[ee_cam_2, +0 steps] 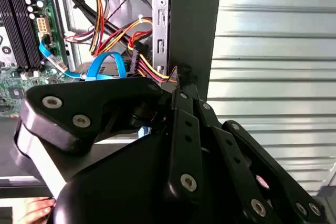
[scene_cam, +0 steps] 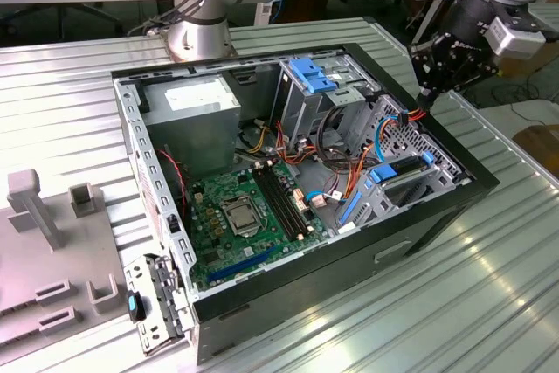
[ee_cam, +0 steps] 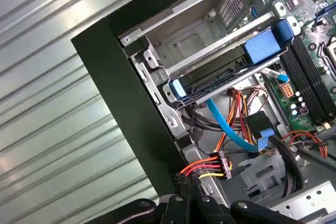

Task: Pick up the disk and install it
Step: 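Insert the first disk wire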

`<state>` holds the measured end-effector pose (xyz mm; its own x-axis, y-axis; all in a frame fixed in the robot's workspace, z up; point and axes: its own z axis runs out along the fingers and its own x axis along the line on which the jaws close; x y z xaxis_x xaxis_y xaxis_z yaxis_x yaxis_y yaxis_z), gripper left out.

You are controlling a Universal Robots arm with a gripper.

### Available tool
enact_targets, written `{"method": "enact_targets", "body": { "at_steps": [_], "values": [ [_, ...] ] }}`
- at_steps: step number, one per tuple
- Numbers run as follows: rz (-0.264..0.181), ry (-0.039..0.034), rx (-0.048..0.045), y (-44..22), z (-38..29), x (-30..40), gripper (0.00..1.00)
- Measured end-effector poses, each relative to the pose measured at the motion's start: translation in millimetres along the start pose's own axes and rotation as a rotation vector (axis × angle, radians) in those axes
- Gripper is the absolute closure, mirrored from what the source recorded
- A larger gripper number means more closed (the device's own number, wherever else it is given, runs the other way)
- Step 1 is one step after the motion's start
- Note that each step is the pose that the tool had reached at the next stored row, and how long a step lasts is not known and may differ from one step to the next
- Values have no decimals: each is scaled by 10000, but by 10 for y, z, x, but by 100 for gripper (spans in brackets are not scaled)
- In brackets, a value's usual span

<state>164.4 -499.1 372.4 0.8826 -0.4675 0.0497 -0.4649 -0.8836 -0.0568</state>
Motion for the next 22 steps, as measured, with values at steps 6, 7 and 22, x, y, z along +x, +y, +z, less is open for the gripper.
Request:
{"method": "enact_targets", "body": {
  "at_steps": [6, 7, 22],
  "values": [
    [-747, -26, 45, -1, 0, -1, 89],
    [-752, -26, 46, -1, 1, -1, 89],
    [-1126, -72, 117, -1, 0, -2, 89]
  ]
}}
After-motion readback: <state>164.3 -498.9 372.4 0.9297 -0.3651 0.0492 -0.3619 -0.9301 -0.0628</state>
